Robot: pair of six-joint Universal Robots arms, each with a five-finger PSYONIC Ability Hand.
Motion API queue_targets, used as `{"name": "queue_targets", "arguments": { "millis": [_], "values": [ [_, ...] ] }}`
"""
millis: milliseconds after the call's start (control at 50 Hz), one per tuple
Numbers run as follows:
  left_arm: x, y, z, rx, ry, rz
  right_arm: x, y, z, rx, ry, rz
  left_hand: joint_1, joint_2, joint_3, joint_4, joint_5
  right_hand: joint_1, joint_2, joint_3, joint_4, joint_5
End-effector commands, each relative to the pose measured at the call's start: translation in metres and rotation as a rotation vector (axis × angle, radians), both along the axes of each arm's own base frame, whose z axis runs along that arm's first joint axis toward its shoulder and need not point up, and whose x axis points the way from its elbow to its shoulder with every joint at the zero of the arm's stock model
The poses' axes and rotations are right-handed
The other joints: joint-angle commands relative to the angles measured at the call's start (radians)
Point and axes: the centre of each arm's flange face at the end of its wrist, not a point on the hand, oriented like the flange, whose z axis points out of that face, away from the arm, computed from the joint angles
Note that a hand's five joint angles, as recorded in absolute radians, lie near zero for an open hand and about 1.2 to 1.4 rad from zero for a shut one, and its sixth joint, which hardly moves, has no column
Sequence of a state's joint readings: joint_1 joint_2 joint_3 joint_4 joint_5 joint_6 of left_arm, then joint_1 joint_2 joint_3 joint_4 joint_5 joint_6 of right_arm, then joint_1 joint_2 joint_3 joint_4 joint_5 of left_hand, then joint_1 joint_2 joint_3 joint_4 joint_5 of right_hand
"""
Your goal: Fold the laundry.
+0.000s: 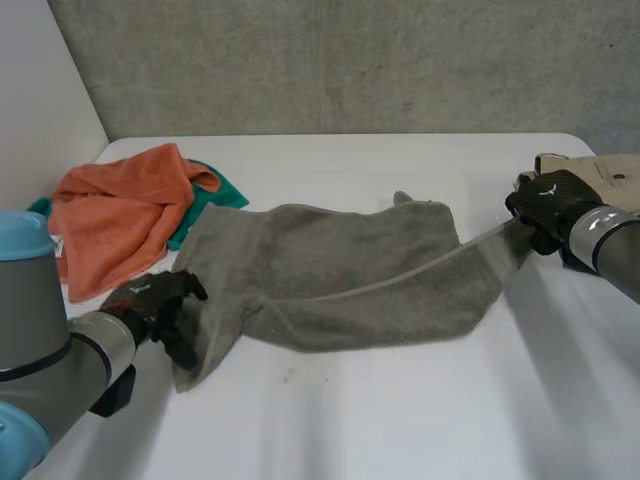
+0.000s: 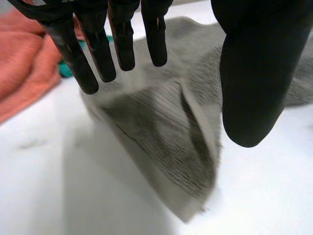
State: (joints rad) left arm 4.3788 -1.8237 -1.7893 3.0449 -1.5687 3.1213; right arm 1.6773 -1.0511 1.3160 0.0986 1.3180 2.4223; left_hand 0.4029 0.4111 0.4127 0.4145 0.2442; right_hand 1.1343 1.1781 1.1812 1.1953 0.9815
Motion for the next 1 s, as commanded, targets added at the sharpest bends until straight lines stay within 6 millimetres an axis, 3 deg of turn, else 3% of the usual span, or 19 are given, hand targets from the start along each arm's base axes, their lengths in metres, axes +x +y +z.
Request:
{"name": "queue_targets", "arguments": {
  "millis": [20, 240, 440, 520, 560, 620, 740, 840, 920, 1000],
  "values": [
    [-0.012, -0.008, -0.015, 0.037, -0.019, -0.025, 0.003, 0.004, -0.004, 0.012, 0.004, 0.013, 0.113, 0.105, 0.103, 0.101, 0.097, 0.262, 0.218, 0.215, 0.201, 0.240],
    [-0.026, -0.029, -0.024, 0.025, -0.064, 0.003, -0.002, 0.008, 0.000, 0.008, -0.002, 0.014, 0.174, 0.166, 0.164, 0.163, 0.158, 0.262, 0.218, 0.215, 0.201, 0.240],
    [-0.041, -0.021, -0.031, 0.051, -0.067, -0.050, -0.007, 0.008, -0.003, 0.004, -0.004, 0.006, 0.304, 0.295, 0.294, 0.292, 0.288, 0.262, 0.218, 0.215, 0.201, 0.240],
    [-0.045, -0.019, -0.033, 0.054, -0.067, -0.065, -0.008, 0.009, -0.003, 0.008, -0.004, 0.006, 0.473, 0.465, 0.464, 0.462, 0.458, 0.262, 0.218, 0.215, 0.201, 0.240],
    [-0.046, -0.019, -0.034, 0.052, -0.076, -0.068, -0.009, 0.009, -0.001, 0.007, -0.003, 0.005, 0.708, 0.700, 0.698, 0.696, 0.692, 0.262, 0.218, 0.215, 0.201, 0.240],
    [-0.039, -0.024, -0.032, 0.045, -0.094, -0.032, -0.009, 0.011, 0.005, 0.000, -0.001, 0.003, 0.992, 0.984, 0.982, 0.980, 0.976, 0.262, 0.218, 0.215, 0.201, 0.240],
    [-0.009, -0.033, -0.013, 0.023, -0.170, 0.044, -0.015, 0.022, 0.020, 0.021, 0.034, 0.004, 0.993, 0.985, 0.984, 0.982, 0.977, 0.262, 0.218, 0.215, 0.201, 0.240],
    [0.006, -0.015, 0.015, 0.010, -0.196, -0.064, -0.029, 0.051, 0.026, 0.130, 0.198, 0.050, 0.993, 0.985, 0.984, 0.982, 0.977, 0.262, 0.218, 0.215, 0.201, 0.240],
    [0.016, 0.016, 0.036, -0.018, -0.274, -0.286, -0.050, 0.096, 0.019, 0.307, 0.418, 0.166, 0.993, 0.985, 0.984, 0.982, 0.977, 0.262, 0.218, 0.215, 0.201, 0.240],
    [0.023, 0.046, 0.035, 0.034, -0.412, -0.461, -0.054, 0.113, 0.018, 0.317, 0.478, 0.235, 0.993, 0.985, 0.984, 0.982, 0.977, 0.262, 0.218, 0.215, 0.201, 0.240]
  ]
}}
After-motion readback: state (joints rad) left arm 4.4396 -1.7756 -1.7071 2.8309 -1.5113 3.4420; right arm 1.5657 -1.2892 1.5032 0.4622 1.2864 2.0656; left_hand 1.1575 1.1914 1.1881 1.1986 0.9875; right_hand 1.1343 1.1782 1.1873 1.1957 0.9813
